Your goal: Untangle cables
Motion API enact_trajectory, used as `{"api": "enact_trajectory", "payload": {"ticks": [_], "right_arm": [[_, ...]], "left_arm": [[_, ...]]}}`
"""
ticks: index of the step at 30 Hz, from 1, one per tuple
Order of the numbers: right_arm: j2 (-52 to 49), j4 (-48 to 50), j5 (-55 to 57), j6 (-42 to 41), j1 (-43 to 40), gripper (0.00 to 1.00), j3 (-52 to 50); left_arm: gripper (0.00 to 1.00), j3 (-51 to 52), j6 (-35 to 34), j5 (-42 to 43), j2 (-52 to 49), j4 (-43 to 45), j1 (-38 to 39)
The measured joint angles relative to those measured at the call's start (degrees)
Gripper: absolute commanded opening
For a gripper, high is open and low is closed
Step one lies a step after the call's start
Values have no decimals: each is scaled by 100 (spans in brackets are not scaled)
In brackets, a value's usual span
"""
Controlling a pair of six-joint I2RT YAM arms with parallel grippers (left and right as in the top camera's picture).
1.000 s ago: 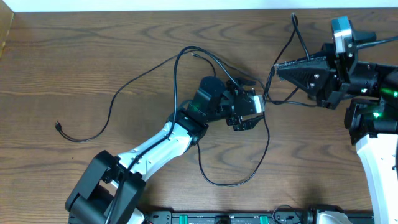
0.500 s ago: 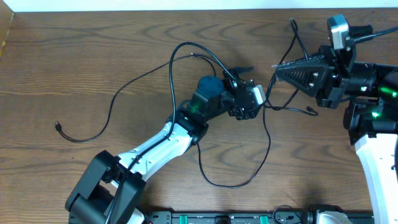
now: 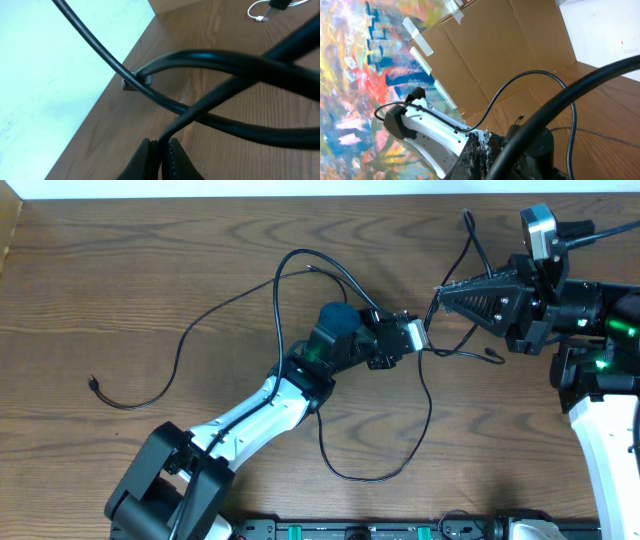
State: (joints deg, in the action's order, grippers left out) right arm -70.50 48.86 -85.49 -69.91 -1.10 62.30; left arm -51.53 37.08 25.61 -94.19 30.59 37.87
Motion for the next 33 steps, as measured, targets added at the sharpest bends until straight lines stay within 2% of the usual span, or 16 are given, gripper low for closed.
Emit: {"api": "enact_trajectory", "payload": {"ticks": [8, 19, 22, 29, 33], "right_arm": [[-2, -9, -13, 2, -70, 1, 0], [-133, -59, -85, 0, -955, 1, -33], [-92, -13, -118, -2, -1274, 1, -33], [-68, -90, -291, -7, -1878, 1, -33], [-68, -90, -308, -7, -1926, 1, -33]], "left_arm": [[7, 0, -328, -66, 0, -306, -286], [7, -190, -809, -52, 160, -1456, -1305], [8, -153, -970, -275, 118, -1759, -1700], [8, -149, -1554, -501, 83, -1843, -2380], [8, -149, -1659, -494, 87, -1840, -2415]]}}
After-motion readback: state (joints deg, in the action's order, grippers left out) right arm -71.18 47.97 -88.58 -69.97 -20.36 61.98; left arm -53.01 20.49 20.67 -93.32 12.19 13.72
